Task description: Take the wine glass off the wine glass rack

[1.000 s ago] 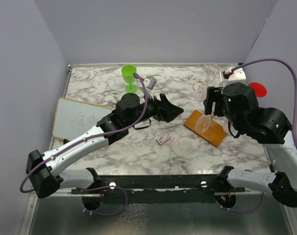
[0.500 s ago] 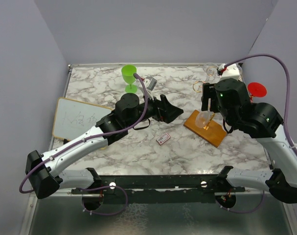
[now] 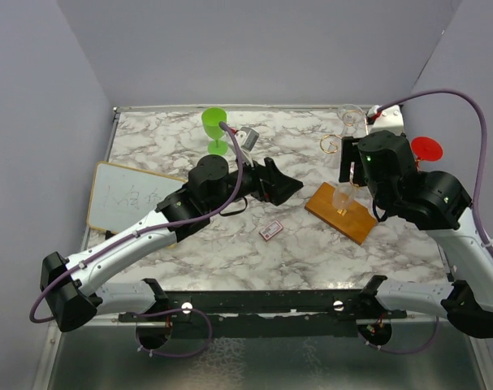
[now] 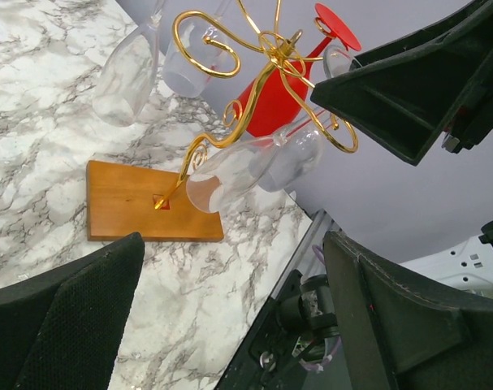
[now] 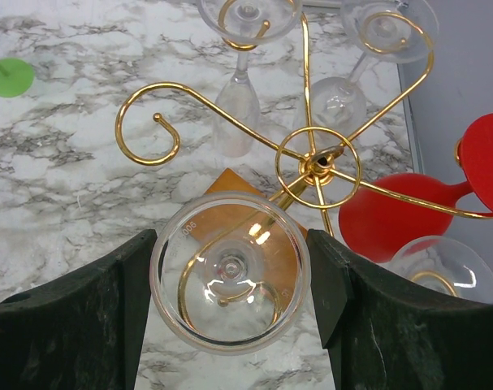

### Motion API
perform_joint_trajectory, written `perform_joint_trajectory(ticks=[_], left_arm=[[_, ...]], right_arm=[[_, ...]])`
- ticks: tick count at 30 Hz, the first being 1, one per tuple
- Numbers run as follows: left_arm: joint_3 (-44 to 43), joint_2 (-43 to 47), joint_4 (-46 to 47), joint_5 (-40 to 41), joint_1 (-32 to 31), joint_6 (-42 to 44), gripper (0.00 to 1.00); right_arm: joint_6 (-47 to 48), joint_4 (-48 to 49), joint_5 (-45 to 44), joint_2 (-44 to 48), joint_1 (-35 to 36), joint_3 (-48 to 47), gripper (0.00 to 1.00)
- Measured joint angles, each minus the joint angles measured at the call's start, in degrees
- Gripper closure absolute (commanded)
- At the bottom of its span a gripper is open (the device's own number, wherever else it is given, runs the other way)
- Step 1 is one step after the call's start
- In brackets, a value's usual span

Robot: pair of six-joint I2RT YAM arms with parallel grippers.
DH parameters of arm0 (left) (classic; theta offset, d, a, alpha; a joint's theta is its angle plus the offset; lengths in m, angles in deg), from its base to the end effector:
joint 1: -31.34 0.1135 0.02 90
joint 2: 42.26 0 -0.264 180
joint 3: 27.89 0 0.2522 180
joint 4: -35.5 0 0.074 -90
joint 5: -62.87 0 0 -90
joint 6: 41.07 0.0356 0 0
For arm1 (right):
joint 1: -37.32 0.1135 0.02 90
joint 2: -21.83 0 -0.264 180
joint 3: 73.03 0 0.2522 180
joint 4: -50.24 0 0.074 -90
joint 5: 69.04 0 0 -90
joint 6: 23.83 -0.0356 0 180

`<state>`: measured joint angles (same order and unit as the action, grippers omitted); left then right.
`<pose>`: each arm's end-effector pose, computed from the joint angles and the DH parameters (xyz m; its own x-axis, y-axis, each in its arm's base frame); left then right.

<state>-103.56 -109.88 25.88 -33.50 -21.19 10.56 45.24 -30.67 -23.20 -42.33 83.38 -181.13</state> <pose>0.1663 -0.2235 0.3899 -0.5446 -0.3036 -0.7818 0.6610 0.4185 -0.6229 0.1331 0.1024 0.4662 -0.4363 -0.0835 -0.8959 0.0273 0.9940 -0.1059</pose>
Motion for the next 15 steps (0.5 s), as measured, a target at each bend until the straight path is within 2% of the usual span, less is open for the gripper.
perform_joint_trajectory(ticks=[15], left_arm=[[0.0,0.0,-0.96,-0.02,0.0,-0.07,0.06]], right_arm=[[-2.05,-2.25,-2.36,2.56,0.0,0.0,0.53]])
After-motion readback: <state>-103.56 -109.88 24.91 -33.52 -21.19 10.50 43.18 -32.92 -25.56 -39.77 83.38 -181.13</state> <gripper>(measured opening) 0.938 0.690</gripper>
